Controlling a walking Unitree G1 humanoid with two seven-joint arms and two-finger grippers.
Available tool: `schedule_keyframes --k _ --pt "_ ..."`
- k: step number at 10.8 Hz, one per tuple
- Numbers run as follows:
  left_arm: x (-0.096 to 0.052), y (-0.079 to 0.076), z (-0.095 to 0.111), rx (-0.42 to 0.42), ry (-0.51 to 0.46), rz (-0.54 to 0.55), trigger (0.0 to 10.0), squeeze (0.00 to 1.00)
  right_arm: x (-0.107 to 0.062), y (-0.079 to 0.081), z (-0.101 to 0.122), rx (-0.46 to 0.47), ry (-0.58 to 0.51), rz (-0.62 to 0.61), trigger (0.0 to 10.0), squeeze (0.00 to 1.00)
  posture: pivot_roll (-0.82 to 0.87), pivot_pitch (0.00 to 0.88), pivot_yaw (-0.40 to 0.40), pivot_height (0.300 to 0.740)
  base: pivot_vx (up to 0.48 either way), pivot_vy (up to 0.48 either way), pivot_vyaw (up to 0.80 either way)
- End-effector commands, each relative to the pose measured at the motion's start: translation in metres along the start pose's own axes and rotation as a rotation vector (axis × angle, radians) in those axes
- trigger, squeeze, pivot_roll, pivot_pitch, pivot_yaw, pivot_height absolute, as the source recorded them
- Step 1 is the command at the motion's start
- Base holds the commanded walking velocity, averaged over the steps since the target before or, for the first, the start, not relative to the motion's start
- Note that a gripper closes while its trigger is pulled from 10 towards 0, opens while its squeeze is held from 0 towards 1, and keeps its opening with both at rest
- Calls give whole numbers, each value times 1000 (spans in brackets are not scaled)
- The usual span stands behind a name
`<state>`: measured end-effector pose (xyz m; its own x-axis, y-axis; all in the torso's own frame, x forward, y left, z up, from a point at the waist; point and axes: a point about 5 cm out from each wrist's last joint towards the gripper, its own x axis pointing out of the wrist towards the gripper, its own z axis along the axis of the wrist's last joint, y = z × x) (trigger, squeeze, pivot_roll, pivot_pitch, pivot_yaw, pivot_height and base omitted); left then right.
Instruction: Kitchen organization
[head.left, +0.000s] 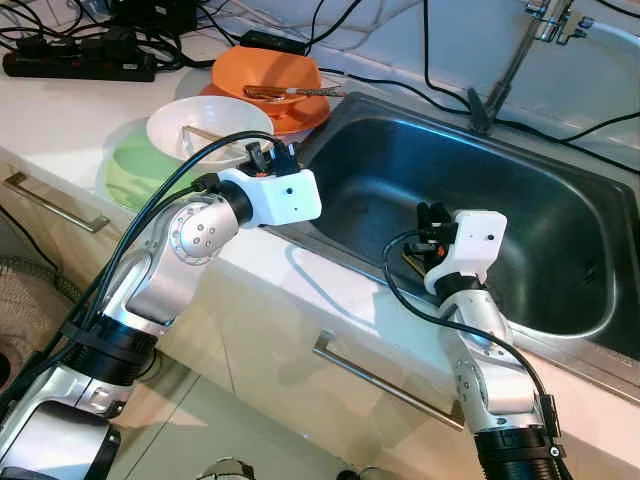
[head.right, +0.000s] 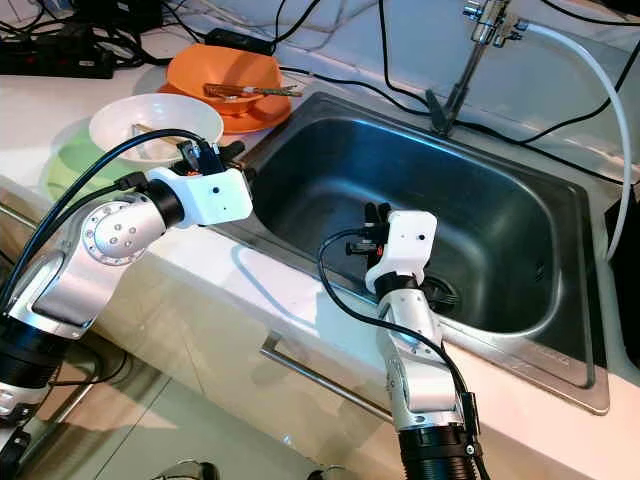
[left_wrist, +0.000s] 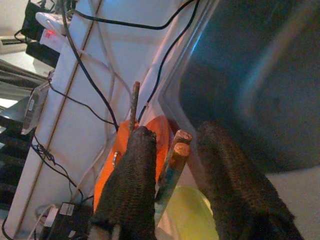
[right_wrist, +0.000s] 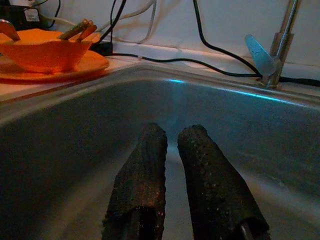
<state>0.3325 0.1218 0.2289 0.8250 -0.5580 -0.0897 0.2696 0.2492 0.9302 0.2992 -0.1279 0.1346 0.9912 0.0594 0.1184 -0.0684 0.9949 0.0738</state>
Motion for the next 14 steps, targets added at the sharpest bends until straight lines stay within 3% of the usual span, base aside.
schedule_keyframes --k 1,6,8,10,11,12,13,14 --pt "0 2 1 12 1 -1 0 0 2 -3 1 -8 -7 -14 10000 0 -69 62 -105 740 0 0 0" --pt "1 5 1 38 -1 8 0 0 2 -2 0 -6 -5 -16 10000 0 -65 62 -107 740 0 0 0" --pt "1 12 4 105 -8 38 0 0 2 -2 -1 -5 -6 -13 10000 0 -61 51 -108 740 0 0 0" --pt "1 12 4 105 -8 38 0 0 2 -2 -1 -5 -6 -13 10000 0 -61 51 -108 740 0 0 0" --pt "1 36 19 183 -66 155 0 0 2 0 -2 -4 -6 -7 10000 0 -52 33 -111 740 0 0 0" --pt "-2 68 50 265 -206 330 0 0 4 2 -1 -3 -8 0 10000 0 -53 33 -110 740 0 0 0" --pt "-3 72 63 271 -272 362 863 0 4 2 -1 -3 -9 -1 10000 0 -55 36 -109 740 0 0 0" --pt "-4 73 66 269 -293 375 8784 0 4 2 -2 -2 -8 -2 10000 0 -56 38 -108 740 0 0 0"
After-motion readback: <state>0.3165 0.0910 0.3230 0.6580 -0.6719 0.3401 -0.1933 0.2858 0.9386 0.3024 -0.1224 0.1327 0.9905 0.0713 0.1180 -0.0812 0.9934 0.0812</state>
